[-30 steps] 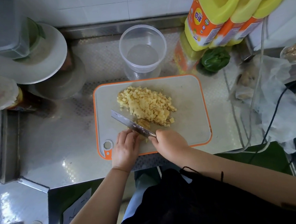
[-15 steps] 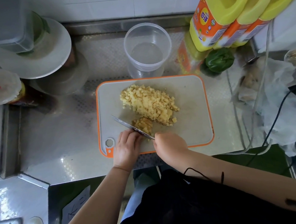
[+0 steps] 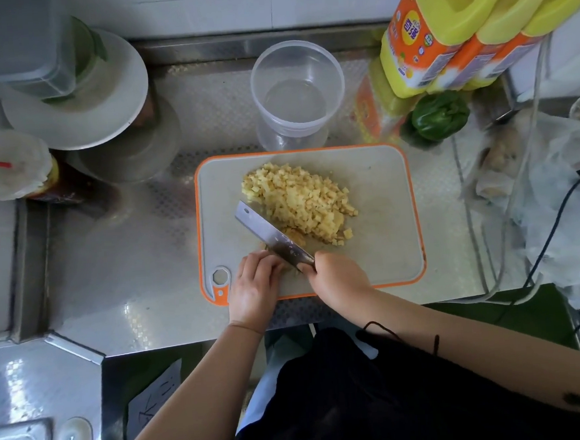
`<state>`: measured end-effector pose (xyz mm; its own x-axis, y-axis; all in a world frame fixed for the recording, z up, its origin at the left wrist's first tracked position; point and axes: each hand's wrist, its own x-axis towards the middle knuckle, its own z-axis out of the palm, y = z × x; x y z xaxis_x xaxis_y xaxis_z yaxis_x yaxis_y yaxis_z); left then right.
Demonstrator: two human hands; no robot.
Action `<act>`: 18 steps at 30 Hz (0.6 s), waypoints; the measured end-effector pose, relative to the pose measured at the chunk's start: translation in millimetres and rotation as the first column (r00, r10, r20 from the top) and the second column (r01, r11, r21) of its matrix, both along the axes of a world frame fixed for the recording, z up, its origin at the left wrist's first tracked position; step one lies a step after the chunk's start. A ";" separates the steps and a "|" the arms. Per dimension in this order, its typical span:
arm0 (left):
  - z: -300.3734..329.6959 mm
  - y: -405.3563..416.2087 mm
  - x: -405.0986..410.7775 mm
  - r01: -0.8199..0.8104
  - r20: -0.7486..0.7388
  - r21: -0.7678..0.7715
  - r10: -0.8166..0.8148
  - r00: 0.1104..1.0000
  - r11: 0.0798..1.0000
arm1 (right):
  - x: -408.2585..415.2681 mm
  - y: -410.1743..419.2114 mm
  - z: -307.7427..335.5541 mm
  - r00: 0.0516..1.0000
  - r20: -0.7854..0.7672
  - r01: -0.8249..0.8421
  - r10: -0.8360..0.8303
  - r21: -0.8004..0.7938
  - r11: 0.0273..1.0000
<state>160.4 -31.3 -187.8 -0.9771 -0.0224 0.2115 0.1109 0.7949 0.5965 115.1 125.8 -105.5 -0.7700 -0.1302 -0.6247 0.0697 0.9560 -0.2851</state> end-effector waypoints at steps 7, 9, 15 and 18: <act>8.0 -1.8 0.0 0.027 0.022 0.005 -0.028 0.999 1.000 | 3.6 11.6 13.9 0.985 -0.101 -0.136 0.141 0.057 0.989; 8.6 -3.8 2.6 0.020 0.047 0.018 -0.020 0.999 1.000 | 8.9 14.8 18.8 0.974 -0.125 -0.184 0.191 0.064 0.981; 11.1 -6.4 2.0 0.041 0.112 0.013 -0.043 0.993 0.999 | 15.1 12.0 27.1 0.977 -0.103 -0.186 0.188 0.030 0.982; 13.2 -6.0 2.2 0.038 0.130 0.007 -0.039 0.991 0.999 | 15.1 9.1 28.3 0.973 -0.106 -0.203 0.206 0.045 0.978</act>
